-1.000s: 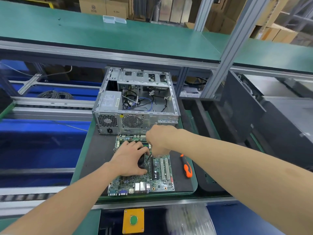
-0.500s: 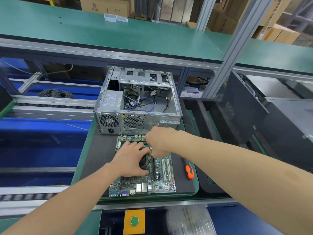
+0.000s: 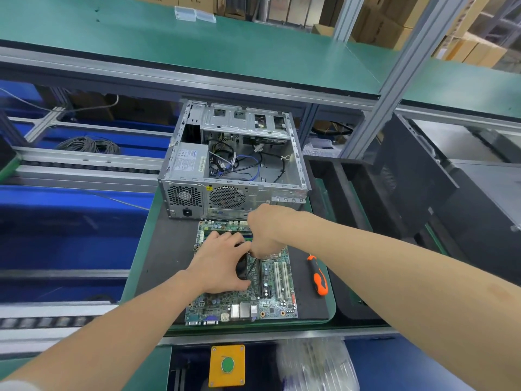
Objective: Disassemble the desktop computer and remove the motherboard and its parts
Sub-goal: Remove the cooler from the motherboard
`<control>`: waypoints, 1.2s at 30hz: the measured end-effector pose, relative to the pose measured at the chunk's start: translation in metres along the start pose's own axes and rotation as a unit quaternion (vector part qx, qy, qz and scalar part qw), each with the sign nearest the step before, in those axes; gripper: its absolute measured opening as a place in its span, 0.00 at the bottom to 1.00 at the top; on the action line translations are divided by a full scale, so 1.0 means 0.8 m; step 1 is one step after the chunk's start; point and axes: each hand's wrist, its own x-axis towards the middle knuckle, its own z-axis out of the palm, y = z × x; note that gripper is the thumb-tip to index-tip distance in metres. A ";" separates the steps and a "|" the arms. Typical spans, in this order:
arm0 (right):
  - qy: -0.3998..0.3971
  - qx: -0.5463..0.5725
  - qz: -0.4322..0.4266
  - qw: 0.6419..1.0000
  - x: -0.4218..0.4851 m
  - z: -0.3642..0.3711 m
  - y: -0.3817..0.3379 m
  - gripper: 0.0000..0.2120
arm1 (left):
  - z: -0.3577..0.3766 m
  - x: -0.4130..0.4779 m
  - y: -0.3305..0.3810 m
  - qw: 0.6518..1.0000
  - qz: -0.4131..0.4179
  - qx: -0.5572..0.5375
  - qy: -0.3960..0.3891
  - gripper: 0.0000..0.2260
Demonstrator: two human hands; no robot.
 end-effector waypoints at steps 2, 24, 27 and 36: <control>-0.003 -0.004 0.007 1.000 0.002 -0.001 -0.003 0.10 | 0.000 -0.001 -0.001 1.000 -0.001 0.000 0.001 0.30; -0.038 0.059 0.032 0.997 -0.010 0.001 -0.012 0.12 | 0.009 -0.004 -0.002 0.997 0.031 -0.035 0.056 0.18; -0.128 0.052 0.041 0.990 -0.002 -0.012 -0.013 0.14 | 0.008 -0.004 -0.001 0.997 0.027 -0.041 0.064 0.15; -0.018 -0.178 -0.083 0.980 -0.001 -0.010 -0.056 0.11 | 0.010 -0.004 0.000 0.993 -0.002 -0.099 0.065 0.11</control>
